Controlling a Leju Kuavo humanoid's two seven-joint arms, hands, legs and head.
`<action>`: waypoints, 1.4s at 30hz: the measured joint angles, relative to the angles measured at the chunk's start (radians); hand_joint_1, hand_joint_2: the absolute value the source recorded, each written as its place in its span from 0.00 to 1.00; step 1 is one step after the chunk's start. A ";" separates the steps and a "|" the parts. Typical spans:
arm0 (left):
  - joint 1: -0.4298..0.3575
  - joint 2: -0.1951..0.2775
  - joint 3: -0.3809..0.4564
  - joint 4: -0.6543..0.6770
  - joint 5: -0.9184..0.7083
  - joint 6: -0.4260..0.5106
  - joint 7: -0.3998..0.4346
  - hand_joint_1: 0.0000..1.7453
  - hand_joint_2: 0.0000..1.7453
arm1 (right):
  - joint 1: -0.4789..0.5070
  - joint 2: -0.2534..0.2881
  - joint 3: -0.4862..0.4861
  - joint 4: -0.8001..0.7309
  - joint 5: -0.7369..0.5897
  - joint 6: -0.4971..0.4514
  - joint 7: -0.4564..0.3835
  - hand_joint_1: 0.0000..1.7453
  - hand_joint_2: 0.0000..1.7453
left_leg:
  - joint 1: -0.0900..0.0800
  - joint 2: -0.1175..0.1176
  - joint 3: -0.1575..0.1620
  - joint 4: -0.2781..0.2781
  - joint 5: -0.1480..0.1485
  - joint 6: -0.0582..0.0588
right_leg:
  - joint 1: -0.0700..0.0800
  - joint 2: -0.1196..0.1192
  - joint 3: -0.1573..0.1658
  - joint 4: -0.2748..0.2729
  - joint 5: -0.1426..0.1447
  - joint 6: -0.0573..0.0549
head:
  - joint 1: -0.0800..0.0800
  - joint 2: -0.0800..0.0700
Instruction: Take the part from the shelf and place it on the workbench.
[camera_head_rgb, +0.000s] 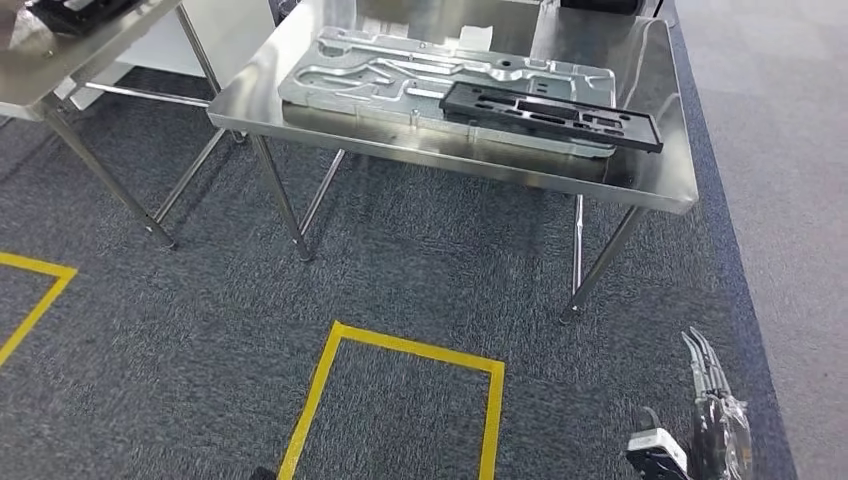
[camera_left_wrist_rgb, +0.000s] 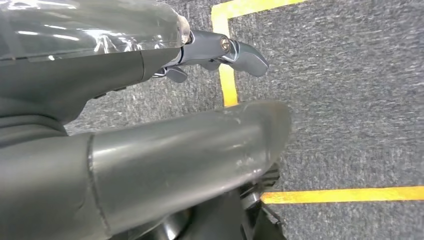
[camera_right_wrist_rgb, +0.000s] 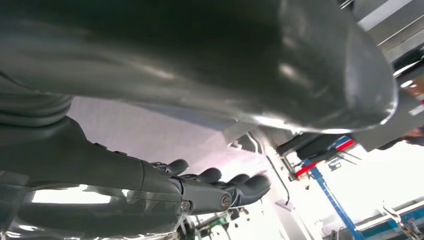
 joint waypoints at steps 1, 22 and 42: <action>0.001 0.000 -0.001 0.000 0.001 0.001 0.001 0.00 0.00 | 0.000 0.008 0.006 0.010 -0.009 0.005 -0.006 0.00 0.00 | -0.001 0.000 -0.003 -0.007 0.001 0.010 | 0.000 0.000 -0.002 0.000 0.009 0.007 | 0.001 0.000; 0.007 -0.006 -0.029 0.000 0.023 0.083 0.087 0.00 0.00 | -0.049 0.199 0.112 0.366 -0.193 0.050 -0.103 0.00 1.00 | -0.011 0.015 -0.156 -0.020 0.130 0.033 | 0.011 0.008 0.173 -0.076 -0.104 -0.016 | 0.006 0.000; 0.007 -0.005 -0.052 0.000 0.052 0.093 0.091 0.00 0.00 | -0.064 0.209 0.141 0.447 -0.265 0.084 -0.128 0.00 0.00 | 0.040 0.061 -0.163 -0.059 0.200 -0.003 | -0.048 -0.017 0.089 0.051 -0.138 0.067 | 0.012 0.000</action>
